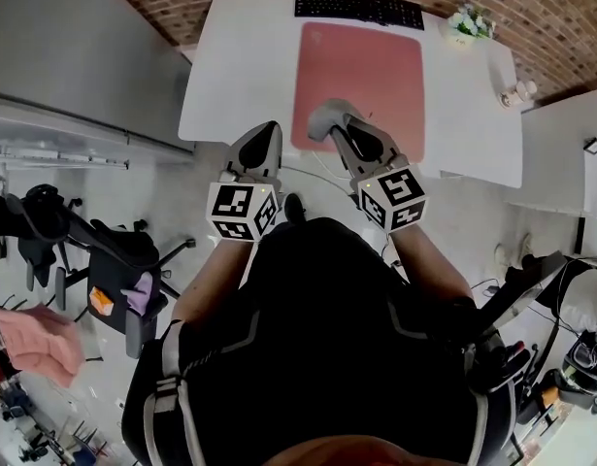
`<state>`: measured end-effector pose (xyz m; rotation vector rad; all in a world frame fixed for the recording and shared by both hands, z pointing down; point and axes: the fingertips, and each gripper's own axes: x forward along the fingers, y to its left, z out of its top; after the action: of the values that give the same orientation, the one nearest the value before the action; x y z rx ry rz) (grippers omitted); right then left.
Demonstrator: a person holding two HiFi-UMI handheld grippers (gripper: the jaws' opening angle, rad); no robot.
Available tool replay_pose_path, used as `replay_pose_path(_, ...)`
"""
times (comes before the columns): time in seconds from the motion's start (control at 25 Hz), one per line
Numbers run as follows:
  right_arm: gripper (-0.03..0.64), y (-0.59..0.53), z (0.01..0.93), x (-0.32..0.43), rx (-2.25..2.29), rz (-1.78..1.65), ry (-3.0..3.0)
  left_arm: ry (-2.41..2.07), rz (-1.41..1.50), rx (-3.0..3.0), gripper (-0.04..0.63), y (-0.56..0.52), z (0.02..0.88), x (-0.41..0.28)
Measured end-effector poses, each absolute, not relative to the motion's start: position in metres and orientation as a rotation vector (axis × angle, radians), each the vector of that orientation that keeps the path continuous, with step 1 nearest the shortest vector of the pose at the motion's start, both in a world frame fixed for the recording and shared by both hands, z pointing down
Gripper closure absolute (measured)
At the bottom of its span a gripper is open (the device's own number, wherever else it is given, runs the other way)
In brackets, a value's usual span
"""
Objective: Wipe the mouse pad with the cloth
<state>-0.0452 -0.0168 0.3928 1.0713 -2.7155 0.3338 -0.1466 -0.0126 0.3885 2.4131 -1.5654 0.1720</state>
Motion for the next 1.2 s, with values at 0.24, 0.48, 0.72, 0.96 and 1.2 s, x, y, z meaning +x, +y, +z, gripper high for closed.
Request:
replay_pose_path(0.24, 0.577, -0.042, 0.430, -0.073, 1.042, 0.335, -2.627, -1.537, 0.256, 2.414, 0.595, -0.040, 0.419, -0.167)
replay_pose_path(0.48, 0.577, -0.059, 0.482, -0.100, 0.987, 0.389, -2.538, -1.471, 0.268, 2.354, 0.595, -0.060, 0.460, -0.190)
replay_pose_path(0.72, 0.577, -0.058, 0.548, -0.118, 0.862, 0.390, -2.410, -1.420, 0.327, 2.318, 0.595, -0.067, 0.497, -0.192)
replay_pose_path(0.96, 0.577, -0.059, 0.609, -0.120, 0.795, 0.411, -2.298, -1.410, 0.400, 2.231, 0.595, -0.065, 0.538, -0.197)
replay_pose_path(1.2, 0.577, -0.060, 0.641, -0.126, 0.719, 0.466, -2.236, -1.403, 0.458, 2.147, 0.595, -0.063, 0.569, -0.194)
